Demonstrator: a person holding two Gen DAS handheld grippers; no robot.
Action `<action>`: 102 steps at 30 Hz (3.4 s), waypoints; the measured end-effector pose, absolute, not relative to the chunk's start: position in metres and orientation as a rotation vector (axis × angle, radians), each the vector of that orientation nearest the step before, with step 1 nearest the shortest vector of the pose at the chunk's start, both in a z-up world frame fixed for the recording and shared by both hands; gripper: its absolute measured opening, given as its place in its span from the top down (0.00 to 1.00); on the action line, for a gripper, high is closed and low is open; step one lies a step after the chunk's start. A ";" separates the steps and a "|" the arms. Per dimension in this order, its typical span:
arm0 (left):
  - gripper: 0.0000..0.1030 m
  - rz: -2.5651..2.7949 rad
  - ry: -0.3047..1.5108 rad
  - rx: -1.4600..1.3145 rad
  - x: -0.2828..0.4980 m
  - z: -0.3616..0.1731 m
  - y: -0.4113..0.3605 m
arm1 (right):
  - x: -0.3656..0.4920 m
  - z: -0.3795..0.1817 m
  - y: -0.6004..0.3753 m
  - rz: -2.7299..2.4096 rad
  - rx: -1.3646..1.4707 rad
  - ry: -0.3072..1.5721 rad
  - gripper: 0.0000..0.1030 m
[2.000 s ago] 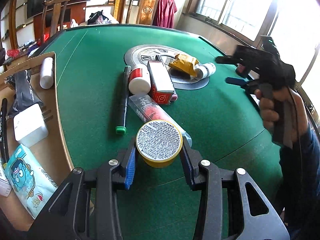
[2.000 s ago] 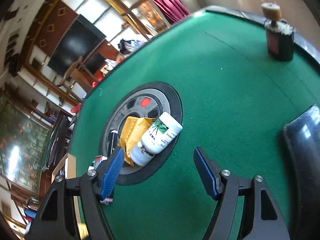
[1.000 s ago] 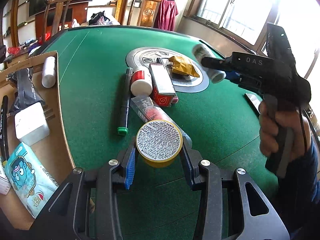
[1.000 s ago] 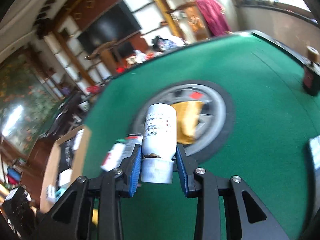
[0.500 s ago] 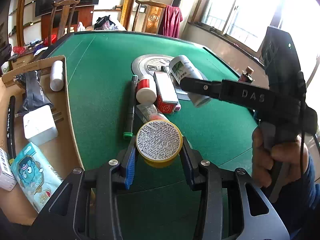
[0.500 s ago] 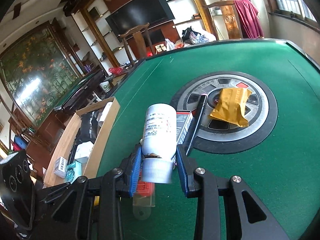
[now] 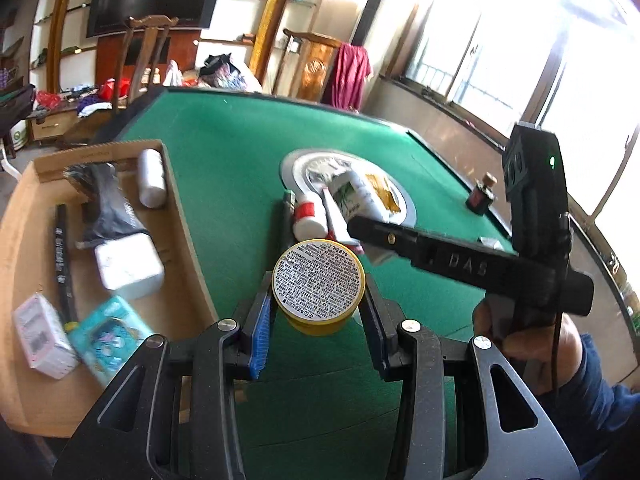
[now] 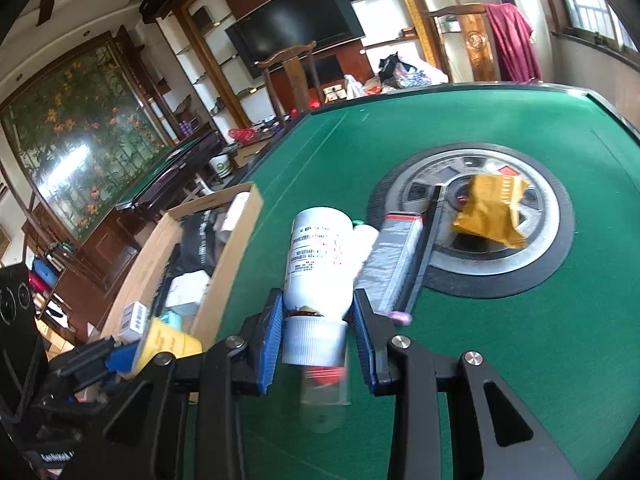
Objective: Organize objects
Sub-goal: 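Lift and carry the tin and pill bottle over the cardboard box with both tools, then open the left tool to drop the tin while the right tool releases the bottle, then move both tools back over the items on the table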
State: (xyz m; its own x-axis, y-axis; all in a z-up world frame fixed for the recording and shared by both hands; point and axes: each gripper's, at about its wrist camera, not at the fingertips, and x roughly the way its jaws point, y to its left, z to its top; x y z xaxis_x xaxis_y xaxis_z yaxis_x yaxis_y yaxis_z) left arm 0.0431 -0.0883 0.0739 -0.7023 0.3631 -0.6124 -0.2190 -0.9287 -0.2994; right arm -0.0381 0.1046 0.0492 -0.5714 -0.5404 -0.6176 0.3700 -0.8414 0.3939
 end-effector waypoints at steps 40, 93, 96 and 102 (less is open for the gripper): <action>0.62 2.819 -0.708 -1.071 0.012 0.065 -0.282 | -0.087 0.082 -0.113 -2.162 1.141 -0.082 0.68; 0.52 2.841 -0.747 -1.250 0.017 0.054 -0.282 | -0.108 0.063 -0.164 -2.072 1.218 -0.025 0.64; 0.52 2.845 -0.727 -1.237 0.020 0.060 -0.273 | -0.101 0.065 -0.145 -2.073 1.218 -0.059 0.64; 0.52 2.838 -0.656 -1.217 0.021 0.074 -0.245 | -0.083 0.071 -0.096 -2.081 1.200 -0.161 0.64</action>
State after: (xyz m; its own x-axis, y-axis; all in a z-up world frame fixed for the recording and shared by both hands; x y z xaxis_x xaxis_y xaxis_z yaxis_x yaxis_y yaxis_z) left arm 0.0210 -0.2452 0.0738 -0.7028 0.1468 -0.6961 0.1737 -0.9134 -0.3680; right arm -0.0832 -0.0963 0.0707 -0.3094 -0.6373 -0.7057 0.5209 -0.7345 0.4349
